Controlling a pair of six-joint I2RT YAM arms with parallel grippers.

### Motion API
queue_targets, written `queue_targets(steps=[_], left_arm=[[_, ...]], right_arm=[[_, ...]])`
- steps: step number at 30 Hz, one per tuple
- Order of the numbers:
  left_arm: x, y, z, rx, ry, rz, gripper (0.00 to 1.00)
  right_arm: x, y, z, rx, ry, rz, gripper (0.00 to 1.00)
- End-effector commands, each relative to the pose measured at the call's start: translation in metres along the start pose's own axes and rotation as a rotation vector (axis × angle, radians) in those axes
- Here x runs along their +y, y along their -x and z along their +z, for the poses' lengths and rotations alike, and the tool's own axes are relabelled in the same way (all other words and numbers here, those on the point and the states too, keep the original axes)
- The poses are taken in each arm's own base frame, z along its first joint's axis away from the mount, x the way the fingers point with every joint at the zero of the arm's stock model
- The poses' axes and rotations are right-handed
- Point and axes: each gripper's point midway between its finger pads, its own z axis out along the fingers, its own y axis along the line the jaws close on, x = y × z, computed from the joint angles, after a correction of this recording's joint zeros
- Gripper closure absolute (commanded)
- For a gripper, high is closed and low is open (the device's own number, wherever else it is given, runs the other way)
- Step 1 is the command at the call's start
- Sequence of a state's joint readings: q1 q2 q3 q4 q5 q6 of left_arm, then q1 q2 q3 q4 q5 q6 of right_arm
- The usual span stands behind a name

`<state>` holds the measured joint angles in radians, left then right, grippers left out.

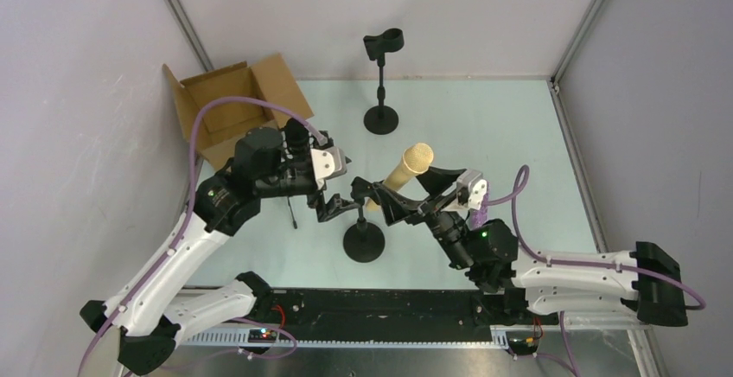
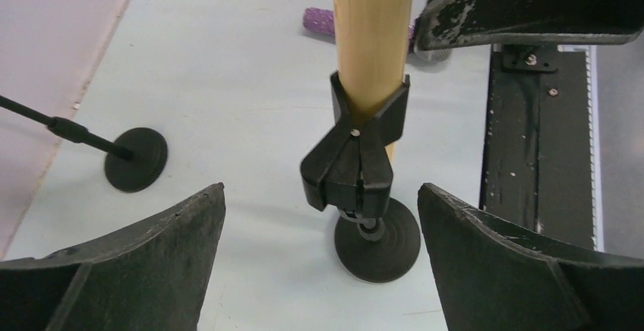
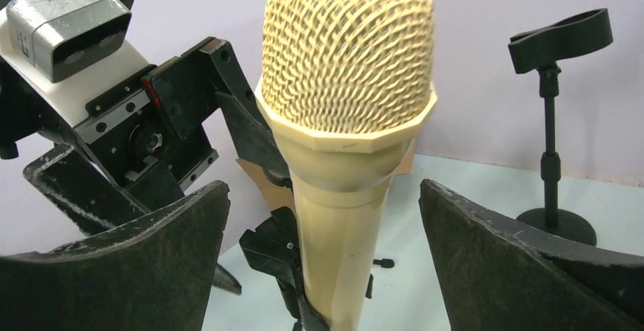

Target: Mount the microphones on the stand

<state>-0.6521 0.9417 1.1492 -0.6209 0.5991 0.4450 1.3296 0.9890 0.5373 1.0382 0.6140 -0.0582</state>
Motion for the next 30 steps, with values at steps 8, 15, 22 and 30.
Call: queue_targets(steps=[8,15,22,30], left_arm=[[0.017,0.058,-0.043,-0.131,0.147,0.019,0.00],[0.024,0.088,-0.082,-0.213,0.265,0.018,0.00],[0.023,0.107,-0.112,-0.271,0.364,0.036,0.00],[0.028,0.102,-0.118,-0.263,0.415,0.022,0.00]], right_arm=[[0.021,-0.010,-0.037,0.214,0.258,0.013,0.01],[0.014,-0.055,-0.087,0.404,0.345,0.017,0.01],[-0.003,-0.124,-0.121,0.544,0.303,0.027,0.02],[-0.015,-0.180,-0.095,0.532,0.198,-0.035,0.18]])
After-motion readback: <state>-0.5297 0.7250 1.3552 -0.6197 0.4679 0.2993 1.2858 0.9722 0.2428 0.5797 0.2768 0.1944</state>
